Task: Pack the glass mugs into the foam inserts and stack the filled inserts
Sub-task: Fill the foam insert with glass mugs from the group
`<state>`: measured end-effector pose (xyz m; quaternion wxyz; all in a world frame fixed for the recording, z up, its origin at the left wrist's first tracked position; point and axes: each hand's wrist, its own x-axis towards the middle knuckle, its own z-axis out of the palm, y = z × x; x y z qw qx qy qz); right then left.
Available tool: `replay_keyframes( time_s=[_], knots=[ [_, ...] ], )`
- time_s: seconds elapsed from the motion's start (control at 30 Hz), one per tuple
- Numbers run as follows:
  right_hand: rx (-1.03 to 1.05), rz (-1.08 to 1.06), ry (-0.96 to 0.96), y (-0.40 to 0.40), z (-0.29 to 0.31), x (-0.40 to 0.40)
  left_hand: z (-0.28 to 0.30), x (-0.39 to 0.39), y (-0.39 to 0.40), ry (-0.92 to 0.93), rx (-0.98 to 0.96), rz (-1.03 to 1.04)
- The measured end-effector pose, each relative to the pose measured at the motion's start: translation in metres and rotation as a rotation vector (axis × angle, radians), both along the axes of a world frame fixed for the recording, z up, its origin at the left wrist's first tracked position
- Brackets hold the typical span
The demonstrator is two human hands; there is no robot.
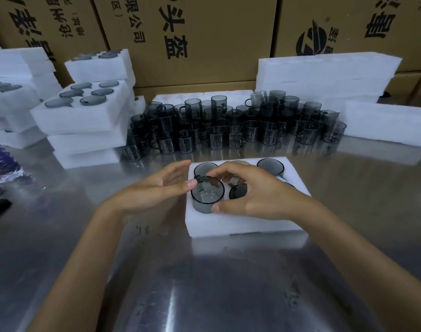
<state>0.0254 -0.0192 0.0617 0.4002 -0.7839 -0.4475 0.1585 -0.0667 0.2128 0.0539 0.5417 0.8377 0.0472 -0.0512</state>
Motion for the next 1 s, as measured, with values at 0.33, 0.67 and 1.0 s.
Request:
replay_keyframes(
  time_s=[0.33, 0.67, 1.0],
  knots=[
    [-0.105, -0.221, -0.12, 0.003, -0.004, 0.011, -0.011, 0.005, 0.008, 0.064, -0.119, -0.066],
    [-0.213, -0.251, -0.227, 0.015, -0.007, 0.017, -0.009, 0.011, -0.001, 0.107, -0.169, 0.019],
    [-0.217, -0.28, -0.229, 0.021, -0.012, 0.022, -0.008, 0.013, -0.004, 0.116, -0.145, 0.069]
  ],
)
